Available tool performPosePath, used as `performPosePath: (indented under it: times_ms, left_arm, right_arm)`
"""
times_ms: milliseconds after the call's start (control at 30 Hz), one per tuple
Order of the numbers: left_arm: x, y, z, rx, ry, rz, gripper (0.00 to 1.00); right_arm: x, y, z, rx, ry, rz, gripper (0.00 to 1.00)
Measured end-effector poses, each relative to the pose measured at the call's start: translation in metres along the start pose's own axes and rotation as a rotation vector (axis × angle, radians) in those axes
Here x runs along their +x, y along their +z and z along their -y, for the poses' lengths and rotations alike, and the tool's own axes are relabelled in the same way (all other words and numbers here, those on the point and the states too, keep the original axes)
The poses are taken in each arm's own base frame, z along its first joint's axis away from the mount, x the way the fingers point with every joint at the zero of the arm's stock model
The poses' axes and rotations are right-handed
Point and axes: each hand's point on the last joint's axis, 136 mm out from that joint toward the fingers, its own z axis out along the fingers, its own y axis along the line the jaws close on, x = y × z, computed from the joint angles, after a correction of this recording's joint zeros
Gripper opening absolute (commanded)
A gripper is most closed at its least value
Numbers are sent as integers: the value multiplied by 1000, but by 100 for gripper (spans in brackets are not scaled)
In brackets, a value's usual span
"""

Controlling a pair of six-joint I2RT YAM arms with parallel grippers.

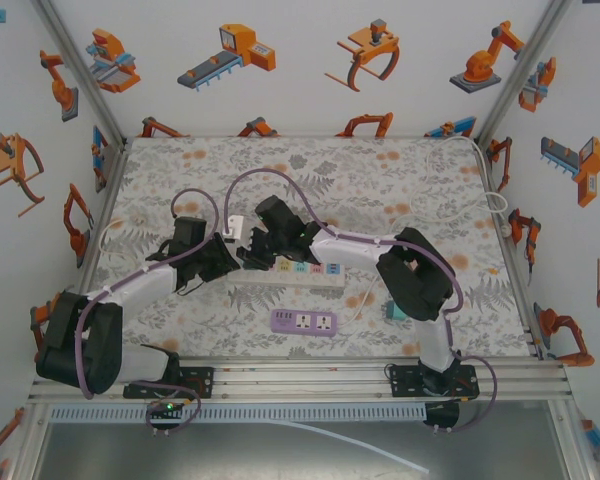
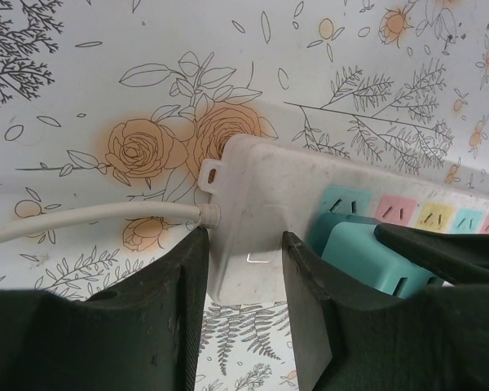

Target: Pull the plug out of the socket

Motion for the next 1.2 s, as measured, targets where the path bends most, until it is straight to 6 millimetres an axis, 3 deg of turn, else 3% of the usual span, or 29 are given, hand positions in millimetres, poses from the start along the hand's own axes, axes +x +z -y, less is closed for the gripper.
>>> performPosePath:
  times_ms: [467,833,1067,1200]
  left_arm:
    - [0,-5,-3,-26,4,8,42]
    - [3,-17,-8,-51,14,4,44]
    - [-19,-66,32,132,69,158,45]
    - [-29,-103,65,298,154,250,51]
  right_arm:
    - [-1,-6,0,23,2,10,17]
    - [-30,-46,6,110,-4,103,17]
    - [-23,-69,20,193,175,102,17]
    - [-29,-104,40,288,338,154,17]
